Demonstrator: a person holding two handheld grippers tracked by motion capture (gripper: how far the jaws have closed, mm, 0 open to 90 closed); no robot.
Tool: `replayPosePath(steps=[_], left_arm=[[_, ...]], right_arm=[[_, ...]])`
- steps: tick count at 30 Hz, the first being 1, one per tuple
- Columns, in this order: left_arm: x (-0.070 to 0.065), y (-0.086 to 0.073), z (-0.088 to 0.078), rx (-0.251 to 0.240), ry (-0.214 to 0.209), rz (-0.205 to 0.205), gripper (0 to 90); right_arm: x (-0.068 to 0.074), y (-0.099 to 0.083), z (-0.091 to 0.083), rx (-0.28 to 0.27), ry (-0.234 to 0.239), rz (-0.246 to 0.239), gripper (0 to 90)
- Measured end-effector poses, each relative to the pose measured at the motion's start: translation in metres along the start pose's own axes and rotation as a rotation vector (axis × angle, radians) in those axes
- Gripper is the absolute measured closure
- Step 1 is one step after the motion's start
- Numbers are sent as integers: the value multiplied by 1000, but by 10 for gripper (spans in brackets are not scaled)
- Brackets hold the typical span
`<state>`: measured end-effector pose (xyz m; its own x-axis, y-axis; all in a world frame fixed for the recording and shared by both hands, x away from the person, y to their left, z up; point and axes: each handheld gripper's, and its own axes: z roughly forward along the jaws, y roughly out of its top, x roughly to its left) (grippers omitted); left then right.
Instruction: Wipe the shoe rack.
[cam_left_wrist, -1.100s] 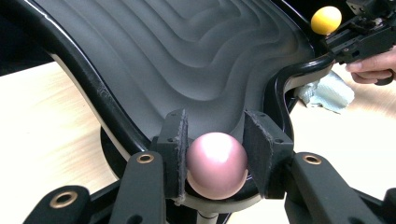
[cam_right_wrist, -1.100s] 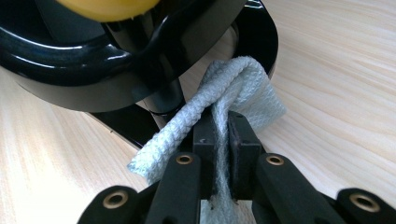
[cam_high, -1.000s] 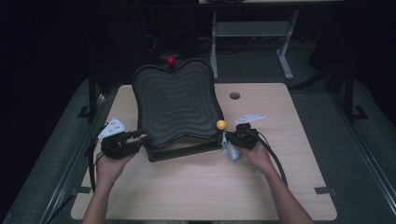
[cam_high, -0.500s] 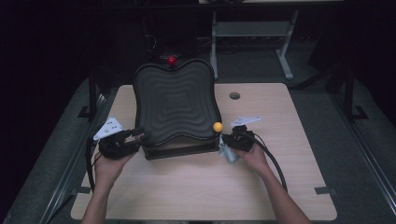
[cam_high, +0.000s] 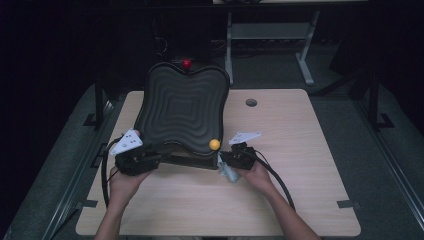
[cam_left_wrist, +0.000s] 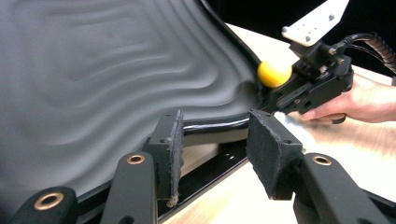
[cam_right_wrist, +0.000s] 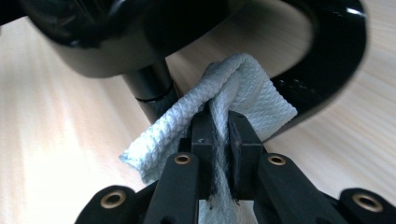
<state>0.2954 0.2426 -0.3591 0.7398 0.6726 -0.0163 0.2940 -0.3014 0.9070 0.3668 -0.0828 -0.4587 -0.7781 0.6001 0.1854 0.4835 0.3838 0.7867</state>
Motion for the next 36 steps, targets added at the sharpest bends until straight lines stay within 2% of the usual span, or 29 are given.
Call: replayPosePath(steps=[10, 19, 21, 25, 27, 29, 36], left_arm=[[-13, -2, 12, 13, -46, 10, 532], [-20, -4, 21, 39, -68, 16, 489], [-21, -5, 26, 49, -68, 19, 484], [-21, -6, 36, 64, -83, 12, 498], [-23, -6, 40, 67, -95, 18, 551], [-26, -5, 43, 68, -87, 22, 596], [-33, -6, 46, 53, -119, 22, 604]], right_arm=[[35, 8, 25, 1, 65, -56, 822], [56, 13, 40, 2, 116, -85, 822], [62, 14, 43, 8, 140, -103, 822], [61, 13, 42, 13, 150, -96, 822], [60, 14, 41, 14, 149, -102, 822], [58, 13, 39, 17, 143, -99, 822], [44, 8, 28, 26, 109, -86, 821]])
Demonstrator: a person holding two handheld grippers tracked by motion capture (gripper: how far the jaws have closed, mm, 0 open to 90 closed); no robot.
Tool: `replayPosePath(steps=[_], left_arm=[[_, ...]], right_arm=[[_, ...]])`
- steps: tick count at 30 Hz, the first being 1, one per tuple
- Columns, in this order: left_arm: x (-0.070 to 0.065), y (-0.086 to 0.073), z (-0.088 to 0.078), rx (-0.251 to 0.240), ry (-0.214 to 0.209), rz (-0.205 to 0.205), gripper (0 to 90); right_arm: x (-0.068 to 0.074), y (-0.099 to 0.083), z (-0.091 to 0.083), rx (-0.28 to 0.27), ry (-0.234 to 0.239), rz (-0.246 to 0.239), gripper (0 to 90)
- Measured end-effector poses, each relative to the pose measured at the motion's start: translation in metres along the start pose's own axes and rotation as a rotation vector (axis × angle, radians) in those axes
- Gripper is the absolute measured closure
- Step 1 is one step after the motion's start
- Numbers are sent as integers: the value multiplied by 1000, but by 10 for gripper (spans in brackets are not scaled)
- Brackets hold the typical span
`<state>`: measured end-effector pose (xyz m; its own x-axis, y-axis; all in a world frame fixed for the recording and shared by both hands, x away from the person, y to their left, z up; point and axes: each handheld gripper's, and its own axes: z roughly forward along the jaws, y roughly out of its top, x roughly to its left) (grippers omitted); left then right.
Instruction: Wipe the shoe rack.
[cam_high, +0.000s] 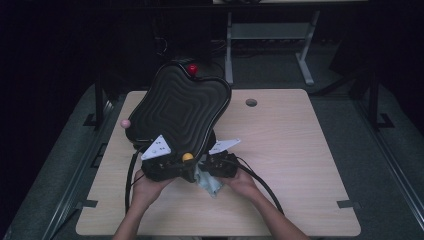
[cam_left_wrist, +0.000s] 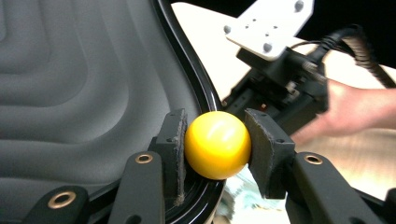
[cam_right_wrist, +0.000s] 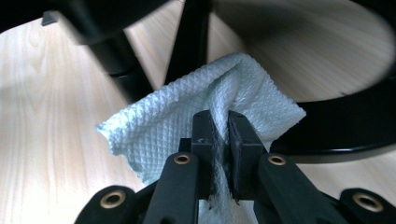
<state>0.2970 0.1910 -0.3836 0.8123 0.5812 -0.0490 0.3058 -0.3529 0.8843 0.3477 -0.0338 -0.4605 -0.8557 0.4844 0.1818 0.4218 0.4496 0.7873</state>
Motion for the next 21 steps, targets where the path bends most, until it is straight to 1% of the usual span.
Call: replayPosePath(steps=[2, 6, 7, 8, 9, 10, 11, 12, 13, 15, 16, 17, 19, 20, 21], left_arm=[[-6, 1, 2, 4, -24, 14, 604], [-14, 3, 7, 5, -60, 29, 604], [-14, 3, 7, 5, -60, 29, 604], [-18, 4, 9, 6, -79, 37, 604], [-20, 4, 11, 6, -89, 40, 604], [-22, 5, 12, 7, -99, 45, 604], [-25, 5, 13, 7, -109, 47, 604], [-25, 5, 13, 7, -109, 47, 604], [-29, 6, 15, 8, -132, 58, 604], [-31, 6, 16, 7, -148, 60, 604], [-31, 6, 16, 6, -151, 62, 604], [-31, 5, 16, 5, -152, 62, 603], [-30, 5, 15, 7, -154, 60, 603], [-27, 5, 13, 8, -149, 58, 602], [-27, 5, 13, 8, -149, 58, 601]], right_arm=[[-4, -3, -5, -1, -14, 9, 821], [-13, -10, -16, 5, -46, 21, 821], [-13, -10, -16, 5, -46, 21, 821], [-19, -14, -24, 6, -65, 35, 821], [-21, -15, -26, 7, -73, 38, 821], [-24, -16, -29, 7, -86, 36, 820], [-26, -17, -32, 6, -102, 44, 820], [-26, -17, -32, 6, -102, 44, 820], [-35, -19, -37, 3, -139, 58, 820], [-41, -22, -40, -1, -164, 77, 819], [-44, -24, -41, -1, -175, 94, 818], [-45, -25, -40, -1, -176, 99, 816], [-44, -25, -40, -3, -175, 100, 816], [-41, -26, -37, -9, -175, 105, 816], [-41, -26, -37, -9, -175, 105, 816]])
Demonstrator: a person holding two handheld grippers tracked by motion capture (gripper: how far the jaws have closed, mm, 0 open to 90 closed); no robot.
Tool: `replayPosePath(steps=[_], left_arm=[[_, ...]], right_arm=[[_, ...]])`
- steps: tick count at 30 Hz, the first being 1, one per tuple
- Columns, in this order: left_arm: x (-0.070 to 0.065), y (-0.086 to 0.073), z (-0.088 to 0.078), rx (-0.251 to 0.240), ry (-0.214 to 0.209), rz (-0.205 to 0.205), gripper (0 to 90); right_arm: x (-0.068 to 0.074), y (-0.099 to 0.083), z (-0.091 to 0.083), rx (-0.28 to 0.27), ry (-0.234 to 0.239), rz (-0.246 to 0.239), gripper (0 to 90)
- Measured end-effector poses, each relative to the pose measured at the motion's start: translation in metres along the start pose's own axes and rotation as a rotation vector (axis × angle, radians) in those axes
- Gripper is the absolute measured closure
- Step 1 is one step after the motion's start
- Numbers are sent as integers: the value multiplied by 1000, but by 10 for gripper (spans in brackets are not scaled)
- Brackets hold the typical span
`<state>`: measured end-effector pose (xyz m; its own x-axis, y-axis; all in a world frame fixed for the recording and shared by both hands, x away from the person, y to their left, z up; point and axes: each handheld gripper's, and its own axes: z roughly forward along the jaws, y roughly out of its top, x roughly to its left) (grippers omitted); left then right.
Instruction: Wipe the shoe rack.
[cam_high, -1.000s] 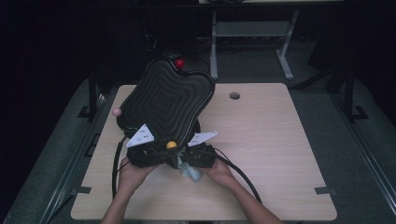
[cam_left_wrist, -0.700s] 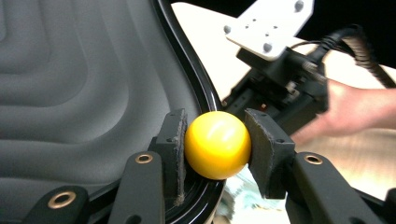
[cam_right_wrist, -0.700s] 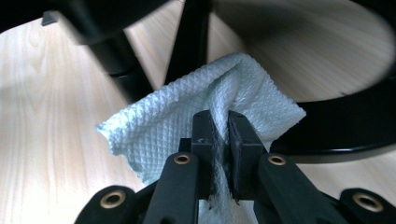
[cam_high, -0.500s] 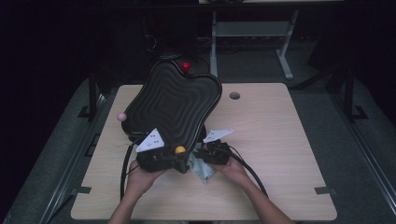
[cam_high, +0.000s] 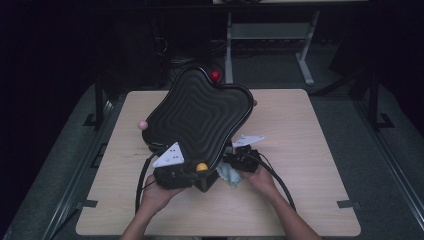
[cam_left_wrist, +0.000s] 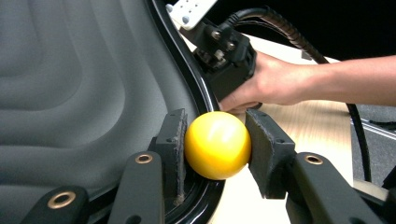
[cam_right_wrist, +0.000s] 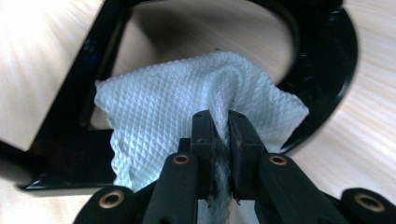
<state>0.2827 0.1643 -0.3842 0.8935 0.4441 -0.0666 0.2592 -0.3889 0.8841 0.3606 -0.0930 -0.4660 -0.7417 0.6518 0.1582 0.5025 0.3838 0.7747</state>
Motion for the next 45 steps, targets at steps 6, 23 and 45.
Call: replayPosePath(steps=[6, 23, 45], left_arm=[[12, -8, -18, -8, 50, -33, 598], [29, -16, -40, -10, 148, -62, 598], [31, -19, -45, -11, 161, -67, 602]], right_arm=[[17, 2, 8, 0, 27, -64, 817], [36, 13, 30, -38, -26, -14, 811], [62, 16, 42, -32, 34, -80, 730]])
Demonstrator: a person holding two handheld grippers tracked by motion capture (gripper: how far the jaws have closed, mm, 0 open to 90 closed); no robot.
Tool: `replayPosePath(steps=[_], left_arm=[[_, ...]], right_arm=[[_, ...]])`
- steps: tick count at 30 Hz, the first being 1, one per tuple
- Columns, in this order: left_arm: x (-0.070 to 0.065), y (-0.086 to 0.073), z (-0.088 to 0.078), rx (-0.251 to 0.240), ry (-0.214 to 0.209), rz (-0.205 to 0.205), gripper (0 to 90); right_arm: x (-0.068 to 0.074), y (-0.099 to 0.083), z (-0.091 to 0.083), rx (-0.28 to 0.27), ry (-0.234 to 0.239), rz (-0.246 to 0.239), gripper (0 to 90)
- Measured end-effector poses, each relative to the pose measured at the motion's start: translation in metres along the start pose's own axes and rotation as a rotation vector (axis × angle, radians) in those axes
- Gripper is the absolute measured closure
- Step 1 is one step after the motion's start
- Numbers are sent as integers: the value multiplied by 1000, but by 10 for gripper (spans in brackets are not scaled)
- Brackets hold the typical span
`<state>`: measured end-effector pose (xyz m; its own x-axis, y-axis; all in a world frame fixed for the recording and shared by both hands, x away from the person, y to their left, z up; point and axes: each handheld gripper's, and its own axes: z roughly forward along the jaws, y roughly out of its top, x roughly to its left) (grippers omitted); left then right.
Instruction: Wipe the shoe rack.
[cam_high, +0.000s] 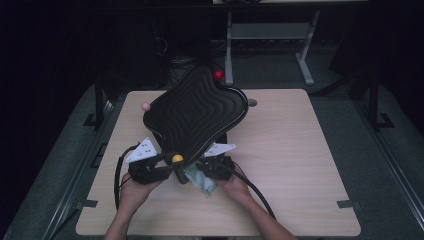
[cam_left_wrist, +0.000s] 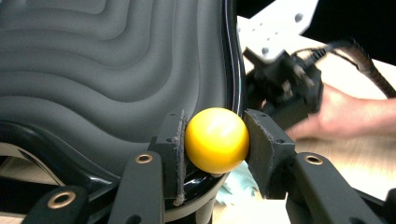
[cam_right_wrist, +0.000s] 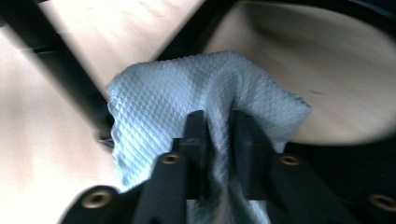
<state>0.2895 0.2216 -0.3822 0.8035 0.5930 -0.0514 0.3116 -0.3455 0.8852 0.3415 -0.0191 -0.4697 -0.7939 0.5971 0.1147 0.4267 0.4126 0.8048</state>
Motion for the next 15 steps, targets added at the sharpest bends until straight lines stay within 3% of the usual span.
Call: replayPosePath(steps=[3, 5, 6, 10, 13, 15], left_arm=[[0, 0, 1, -9, -9, -11, 592], [-1, 0, 1, -10, -7, -13, 567], [-1, 1, 1, -8, -2, -13, 571], [-1, 1, 1, -20, 4, -19, 574], [-3, 1, 1, -24, 14, -17, 572], [-3, 1, 1, -27, 17, -22, 563]], right_arm=[[-8, 0, -5, -13, 0, 35, 689], [-3, 1, -3, -17, 8, 32, 705], [0, 2, -1, -17, 22, 28, 755], [11, 0, 6, -24, 88, 39, 802], [5, -3, 1, -22, 61, 39, 805], [-3, -6, -4, -24, 13, 43, 811]])
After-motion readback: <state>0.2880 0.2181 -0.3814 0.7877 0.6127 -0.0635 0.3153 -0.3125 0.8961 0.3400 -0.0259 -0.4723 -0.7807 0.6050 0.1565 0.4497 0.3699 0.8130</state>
